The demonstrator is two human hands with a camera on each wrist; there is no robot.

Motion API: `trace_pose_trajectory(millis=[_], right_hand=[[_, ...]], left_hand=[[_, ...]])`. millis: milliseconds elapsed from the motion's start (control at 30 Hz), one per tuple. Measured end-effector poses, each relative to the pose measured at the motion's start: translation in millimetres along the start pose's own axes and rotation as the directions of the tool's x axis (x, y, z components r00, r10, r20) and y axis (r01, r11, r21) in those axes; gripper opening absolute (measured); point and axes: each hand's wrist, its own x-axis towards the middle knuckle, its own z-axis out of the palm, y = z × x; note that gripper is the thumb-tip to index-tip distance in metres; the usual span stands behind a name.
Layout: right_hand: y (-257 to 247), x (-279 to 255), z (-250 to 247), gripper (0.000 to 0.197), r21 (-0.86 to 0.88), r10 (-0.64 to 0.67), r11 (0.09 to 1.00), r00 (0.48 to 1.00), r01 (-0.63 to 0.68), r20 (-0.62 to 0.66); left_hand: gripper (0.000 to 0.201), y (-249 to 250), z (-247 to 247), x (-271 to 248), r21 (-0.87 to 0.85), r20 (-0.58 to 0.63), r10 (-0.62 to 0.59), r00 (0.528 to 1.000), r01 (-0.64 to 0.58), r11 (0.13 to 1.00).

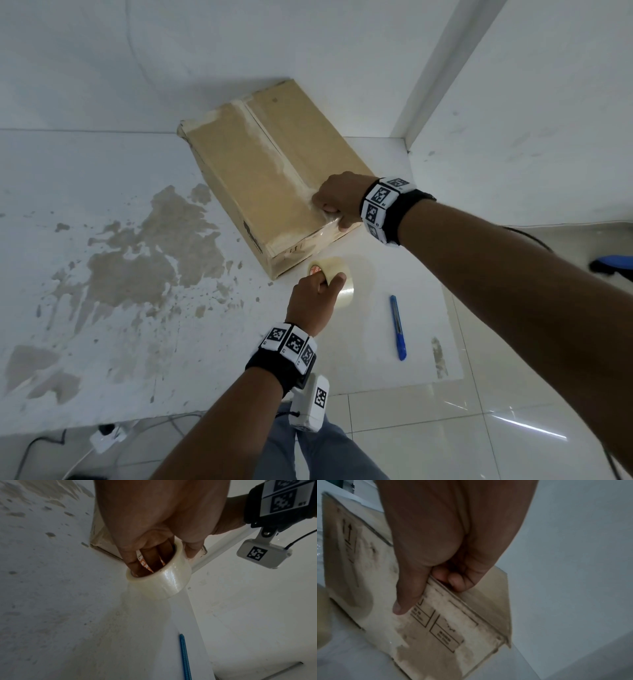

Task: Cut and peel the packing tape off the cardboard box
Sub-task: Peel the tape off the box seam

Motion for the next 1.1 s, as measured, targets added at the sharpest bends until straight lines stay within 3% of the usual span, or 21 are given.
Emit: trace_pose_trajectory(millis=[67,233,333,600,767,833,933,1100], right_hand=[[-5,0,2,0.013,0.005,0.042,0.999,0.999,-0.042,-0.032],[-7,-4,2,0.038,-0.116,0.028,0.993,0.997,-0.037,-0.077],[-9,-7,-3,0.026,-0.143,0.03,0.989,0.996,-0.041,-0.083],[-16,-14,-5,0.049,0.006,0.066,0.998,0.992,-0.066,-0.112],[-1,-19,14,0.067,0.127,0.02,0.992,0.977,0.007,-0.211],[8,-23,22,0.067,0.208,-0.019,0.974,0.946,0.09,-0.323],[17,-27,32,0.071,0.148,-0.096,0.973,0.89,0.179,-0.446],[17,-27,38,0.067,0.045,-0.137,0.985,0.905,0.169,-0.402]], left_hand=[[0.042,1,0,1,-0.001,0.001,-0.005,1.0,0.005,1.0],[0.045,4,2,2,0.004,0.004,0.017,1.0,-0.017,1.0],[0.047,2,4,3,0.011,-0.002,0.035,0.999,-0.035,0.999],[0.047,2,6,1,0.022,0.015,0.024,1.0,-0.024,0.999],[0.048,3,4,-2,0.036,0.027,0.075,0.997,-0.076,0.996],[0.041,2,4,-1,0.047,0.019,0.071,0.997,-0.072,0.996],[0.045,-1,7,0,0.036,0.009,0.029,1.0,-0.029,0.999],[0.057,-2,10,-3,0.026,0.036,0.055,0.998,-0.056,0.998]])
